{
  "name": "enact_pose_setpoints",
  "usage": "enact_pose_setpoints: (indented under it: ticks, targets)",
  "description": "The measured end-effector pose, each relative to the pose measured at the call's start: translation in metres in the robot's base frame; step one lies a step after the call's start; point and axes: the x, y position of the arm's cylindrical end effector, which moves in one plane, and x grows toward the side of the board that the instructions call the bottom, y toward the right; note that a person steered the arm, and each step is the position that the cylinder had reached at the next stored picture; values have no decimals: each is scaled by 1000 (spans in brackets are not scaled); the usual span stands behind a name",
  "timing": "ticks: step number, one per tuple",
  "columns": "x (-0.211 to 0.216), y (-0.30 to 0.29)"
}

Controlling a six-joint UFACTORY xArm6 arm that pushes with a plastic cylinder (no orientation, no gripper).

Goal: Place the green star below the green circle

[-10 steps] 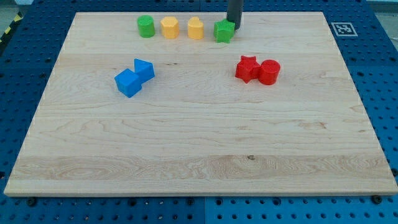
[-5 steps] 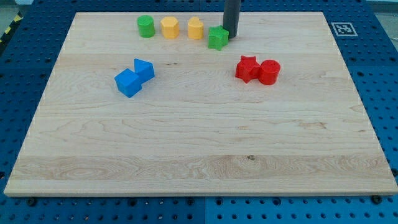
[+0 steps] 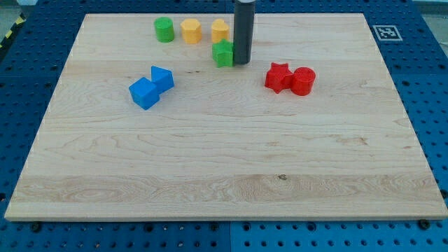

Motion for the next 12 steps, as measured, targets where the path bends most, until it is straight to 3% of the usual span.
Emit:
enact_pose_setpoints:
  ticks: [5, 8, 12]
  targets:
    - [-17, -32]
    - [-57, -23]
    - [-59, -55]
